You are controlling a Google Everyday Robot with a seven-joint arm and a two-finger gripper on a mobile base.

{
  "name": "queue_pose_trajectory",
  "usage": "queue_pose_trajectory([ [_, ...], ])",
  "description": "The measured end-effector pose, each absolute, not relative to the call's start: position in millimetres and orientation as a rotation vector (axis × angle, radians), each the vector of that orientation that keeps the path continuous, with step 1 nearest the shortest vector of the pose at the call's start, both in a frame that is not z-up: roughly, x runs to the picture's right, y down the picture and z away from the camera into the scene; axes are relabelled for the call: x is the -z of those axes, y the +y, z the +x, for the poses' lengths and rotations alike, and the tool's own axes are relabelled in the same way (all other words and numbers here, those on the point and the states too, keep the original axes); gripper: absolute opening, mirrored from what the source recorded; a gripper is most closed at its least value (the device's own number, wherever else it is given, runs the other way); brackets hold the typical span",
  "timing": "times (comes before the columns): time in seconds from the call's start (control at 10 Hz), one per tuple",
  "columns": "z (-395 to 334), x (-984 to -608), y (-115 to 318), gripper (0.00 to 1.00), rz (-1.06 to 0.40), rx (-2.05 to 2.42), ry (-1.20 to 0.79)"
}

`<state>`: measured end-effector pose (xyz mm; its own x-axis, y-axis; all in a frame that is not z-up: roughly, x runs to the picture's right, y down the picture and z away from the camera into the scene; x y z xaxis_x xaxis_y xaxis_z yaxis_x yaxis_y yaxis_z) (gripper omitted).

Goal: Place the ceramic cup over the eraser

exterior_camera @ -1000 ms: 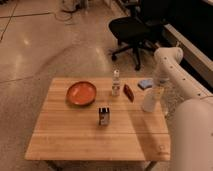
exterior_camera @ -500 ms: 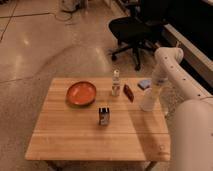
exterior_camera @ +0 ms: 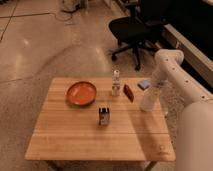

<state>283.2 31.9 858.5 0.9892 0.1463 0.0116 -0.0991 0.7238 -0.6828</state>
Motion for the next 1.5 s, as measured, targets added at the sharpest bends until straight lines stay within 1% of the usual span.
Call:
queue_pose_trajectory([
  [0.2, 281, -858, 34, 0.60, -0.744, -0.148, -0.081],
  [0.3, 281, -860, 35, 0.55, -0.737, -0.153, -0.085],
  [0.4, 278, -861, 36, 0.43, -0.735, -0.153, -0.091],
  [0.8, 275, -862, 41, 0.03, -0.730, -0.150, -0.106],
  [0.9, 275, -862, 42, 0.00, -0.729, -0.149, -0.108],
  [1.2, 273, -857, 37, 0.00, -0.717, -0.131, -0.114],
  [1.4, 272, -845, 15, 0.00, -0.664, -0.091, -0.123],
  [1.5, 271, -830, -6, 0.00, -0.615, -0.057, -0.134],
])
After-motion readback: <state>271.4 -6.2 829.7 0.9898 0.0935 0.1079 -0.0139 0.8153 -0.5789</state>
